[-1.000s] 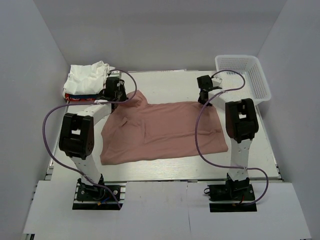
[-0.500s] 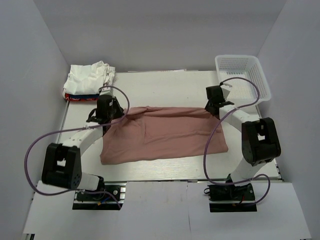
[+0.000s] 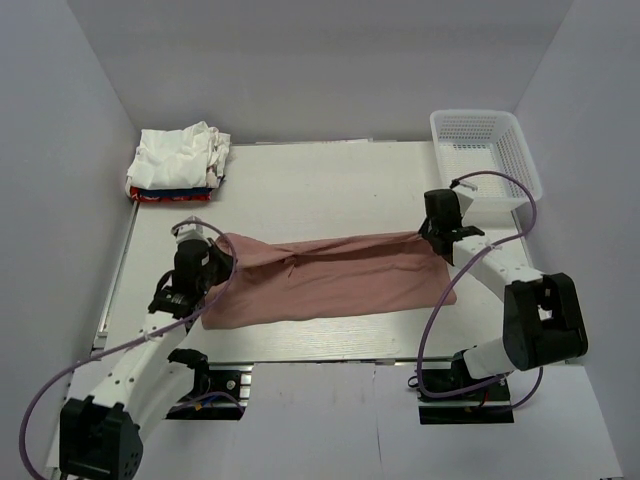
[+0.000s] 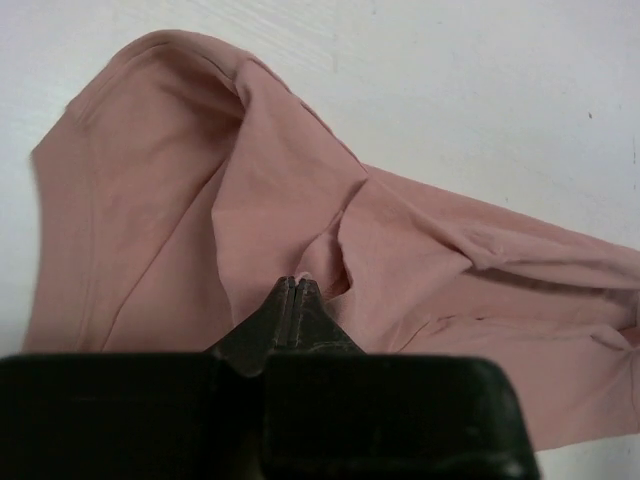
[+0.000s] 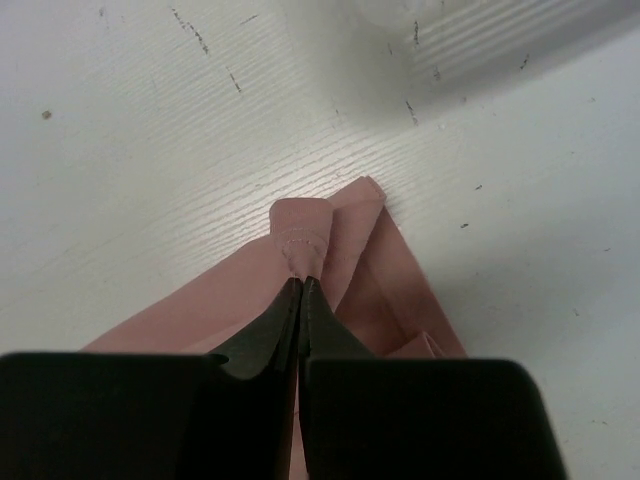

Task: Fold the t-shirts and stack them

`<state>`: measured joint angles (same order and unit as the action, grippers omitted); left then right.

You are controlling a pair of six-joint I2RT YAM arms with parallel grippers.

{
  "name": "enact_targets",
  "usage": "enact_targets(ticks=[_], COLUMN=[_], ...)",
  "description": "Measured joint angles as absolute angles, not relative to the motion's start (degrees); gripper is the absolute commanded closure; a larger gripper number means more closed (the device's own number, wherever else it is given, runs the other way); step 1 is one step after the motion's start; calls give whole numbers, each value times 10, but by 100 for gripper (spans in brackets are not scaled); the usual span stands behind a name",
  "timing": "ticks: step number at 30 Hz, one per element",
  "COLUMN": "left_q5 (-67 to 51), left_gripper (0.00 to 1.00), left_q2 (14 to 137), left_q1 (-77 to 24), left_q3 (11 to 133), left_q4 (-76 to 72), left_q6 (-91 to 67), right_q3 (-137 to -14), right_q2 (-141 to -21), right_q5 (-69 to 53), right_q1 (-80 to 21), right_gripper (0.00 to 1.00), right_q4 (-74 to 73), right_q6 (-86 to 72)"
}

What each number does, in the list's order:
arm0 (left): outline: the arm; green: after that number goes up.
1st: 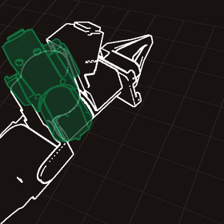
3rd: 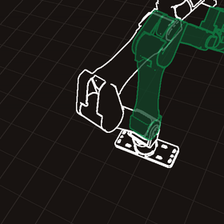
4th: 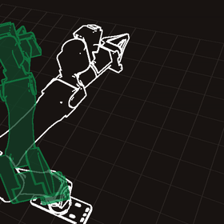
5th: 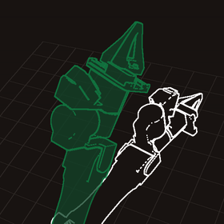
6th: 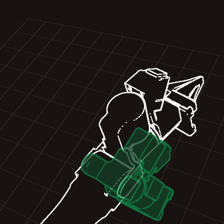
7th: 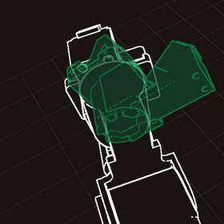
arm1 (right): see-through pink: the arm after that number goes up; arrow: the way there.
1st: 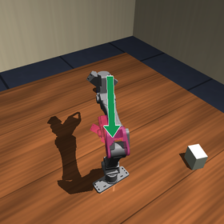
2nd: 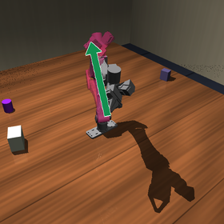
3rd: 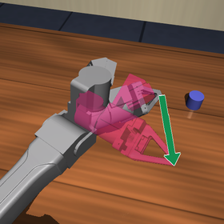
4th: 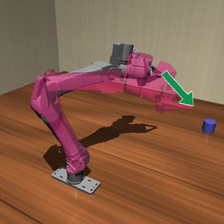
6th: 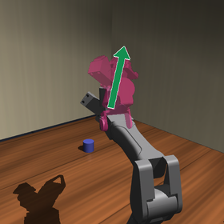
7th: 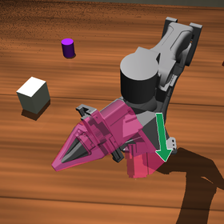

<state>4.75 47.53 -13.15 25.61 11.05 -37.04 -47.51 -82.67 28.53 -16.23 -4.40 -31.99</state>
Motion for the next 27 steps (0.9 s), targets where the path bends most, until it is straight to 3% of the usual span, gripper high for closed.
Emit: enact_targets(ticks=[5, 6, 7, 10, 11, 12, 13, 14, 20, 27], left_q5=[62, 60, 53, 2, -26, -57, -79, -98, -140, -62], left_gripper=[100, 96, 79, 52, 40, 32, 19, 0, 0, 0], left_q2=[394, 384, 378, 381, 385, 391, 397, 400, 386, 454], left_q1=[-131, -131, -131, -131, -131, -131, -131, -133, -137, -135], left_q3=[245, 244, 244, 233, 225, 217, 211, 209, 222, 284], left_q4=[190, 203, 214, 240, 248, 262, 275, 295, 326, 245], left_q6=[-402, -407, -413, -427, -430, -437, -437, -439, -442, -445], right_q3=[-453, -449, -445, -440, -440, -440, -440, -440, -440, -486], right_q2=[-818, -818, -819, -820, -820, -820, -820, -820, -792, -784], right_q5=[274, 272, 270, 272, 274, 274, 275, 275, 215, 79], right_q1=[-162, -162, -162, -162, -161, -161, -161, -161, -166, -252], right_gripper=[98, 91, 86, 42, 14, 10, 10, 10, 10, 10], right_q4=[-39, -42, -42, -55, -60, -65, -69, -73, -71, -43], right_q6=[-322, -326, -330, -346, -351, -352, -352, -349, -307, -201])
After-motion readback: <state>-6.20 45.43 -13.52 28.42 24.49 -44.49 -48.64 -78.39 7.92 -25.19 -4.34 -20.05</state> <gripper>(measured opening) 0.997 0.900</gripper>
